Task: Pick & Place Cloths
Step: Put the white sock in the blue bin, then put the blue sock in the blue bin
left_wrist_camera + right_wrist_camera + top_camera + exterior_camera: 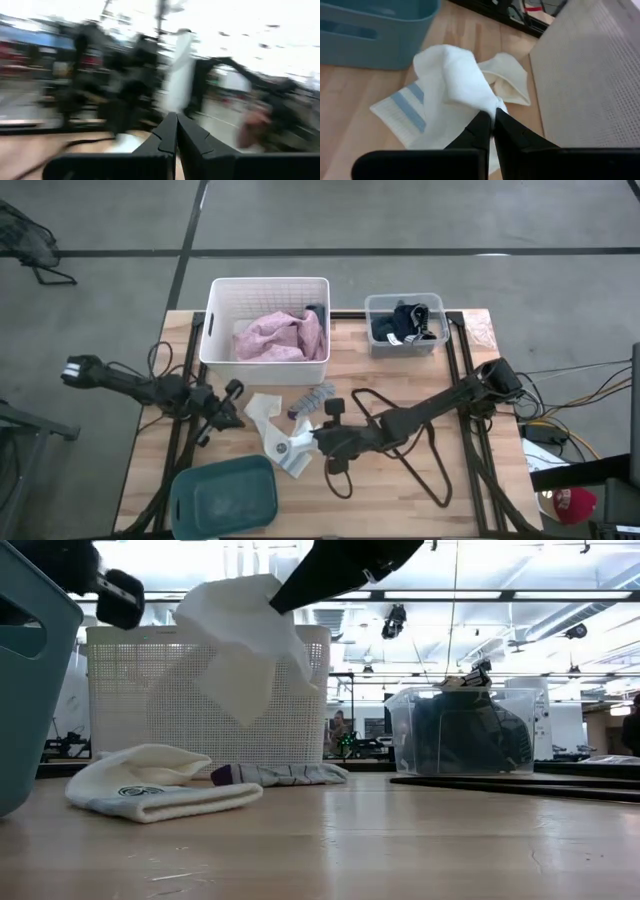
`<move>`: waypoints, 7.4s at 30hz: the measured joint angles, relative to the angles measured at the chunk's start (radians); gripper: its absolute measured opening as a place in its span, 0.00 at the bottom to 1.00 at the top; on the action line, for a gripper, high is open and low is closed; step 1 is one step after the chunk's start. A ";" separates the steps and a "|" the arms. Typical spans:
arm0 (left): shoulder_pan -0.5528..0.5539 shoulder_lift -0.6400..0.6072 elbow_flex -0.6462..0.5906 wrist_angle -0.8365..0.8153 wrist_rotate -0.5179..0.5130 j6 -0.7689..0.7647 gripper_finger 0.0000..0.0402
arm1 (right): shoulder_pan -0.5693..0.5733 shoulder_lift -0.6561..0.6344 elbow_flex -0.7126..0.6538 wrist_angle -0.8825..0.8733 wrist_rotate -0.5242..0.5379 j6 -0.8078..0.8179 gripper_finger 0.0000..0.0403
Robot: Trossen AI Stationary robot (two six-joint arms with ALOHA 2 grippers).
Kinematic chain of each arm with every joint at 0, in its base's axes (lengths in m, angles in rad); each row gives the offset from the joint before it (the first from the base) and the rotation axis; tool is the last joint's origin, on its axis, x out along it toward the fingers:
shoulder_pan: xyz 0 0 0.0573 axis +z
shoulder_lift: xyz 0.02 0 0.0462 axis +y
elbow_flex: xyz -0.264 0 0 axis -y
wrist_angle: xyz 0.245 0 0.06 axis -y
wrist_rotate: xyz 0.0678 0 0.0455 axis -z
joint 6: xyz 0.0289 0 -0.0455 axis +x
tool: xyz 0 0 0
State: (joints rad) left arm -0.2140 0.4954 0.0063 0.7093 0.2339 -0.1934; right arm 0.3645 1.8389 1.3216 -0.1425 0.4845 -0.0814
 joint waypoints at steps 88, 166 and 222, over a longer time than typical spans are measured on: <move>-0.135 0.846 0.568 -0.119 -0.520 0.141 0.36 | 0.093 -0.022 0.029 0.029 0.223 0.139 0.05; -0.373 0.542 0.387 -0.369 0.007 -0.247 0.46 | 0.043 -0.022 -0.009 -0.024 0.222 0.205 0.19; -0.370 0.607 0.451 0.314 -0.262 0.193 0.54 | 0.000 0.207 -0.034 0.198 -0.217 -0.061 0.53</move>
State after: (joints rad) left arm -0.5841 1.1027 0.4576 1.0232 -0.0280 0.0000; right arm 0.3644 2.0456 1.2872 0.0556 0.2680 -0.1423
